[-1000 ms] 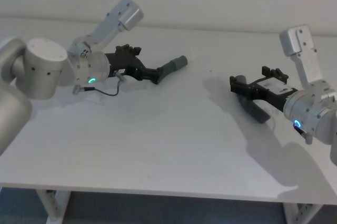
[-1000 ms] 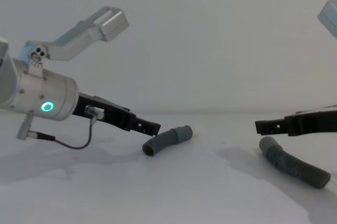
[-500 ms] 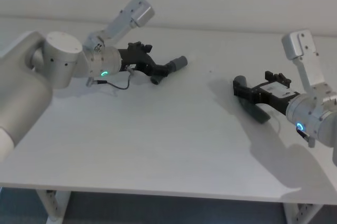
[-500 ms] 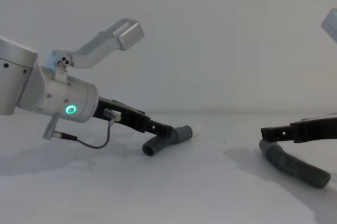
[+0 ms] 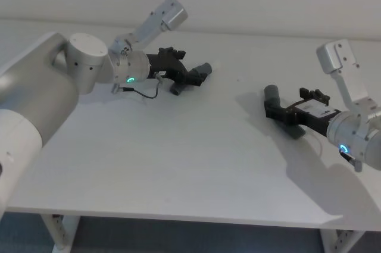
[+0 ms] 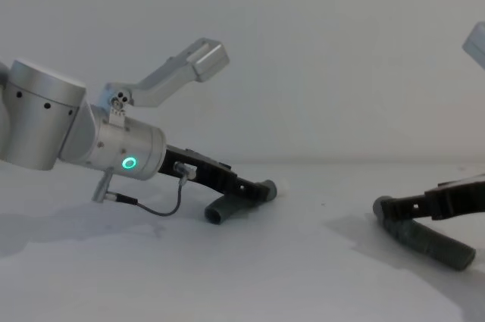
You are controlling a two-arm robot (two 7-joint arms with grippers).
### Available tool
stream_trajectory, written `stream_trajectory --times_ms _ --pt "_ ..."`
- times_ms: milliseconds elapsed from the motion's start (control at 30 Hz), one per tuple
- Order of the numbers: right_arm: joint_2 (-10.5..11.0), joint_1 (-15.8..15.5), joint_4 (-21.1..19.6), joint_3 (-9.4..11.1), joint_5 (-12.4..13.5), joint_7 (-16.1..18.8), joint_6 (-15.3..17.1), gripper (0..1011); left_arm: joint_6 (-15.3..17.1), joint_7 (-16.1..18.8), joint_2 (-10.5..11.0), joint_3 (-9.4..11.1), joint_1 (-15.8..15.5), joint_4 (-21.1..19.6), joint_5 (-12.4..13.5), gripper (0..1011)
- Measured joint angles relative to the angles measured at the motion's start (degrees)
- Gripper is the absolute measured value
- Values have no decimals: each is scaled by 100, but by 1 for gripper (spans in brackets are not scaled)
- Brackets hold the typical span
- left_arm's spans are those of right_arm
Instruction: Use both hands to pick up one end of the pipe from the table, align the ends, and insert them.
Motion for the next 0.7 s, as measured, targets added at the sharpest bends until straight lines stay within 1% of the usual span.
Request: stream_trajectory --times_ms 133,267,700 --pt "43 -12 -40 -3 0 84 84 1001 -150 -86 -119 26 -121 299 41 1001" --pt "65 -15 -54 -5 2 154 149 1001 -220 -135 -175 40 -182 452 71 1001" --pt "47 20 21 -15 7 294 270 1001 -294 -235 -261 58 -269 696 165 1001"
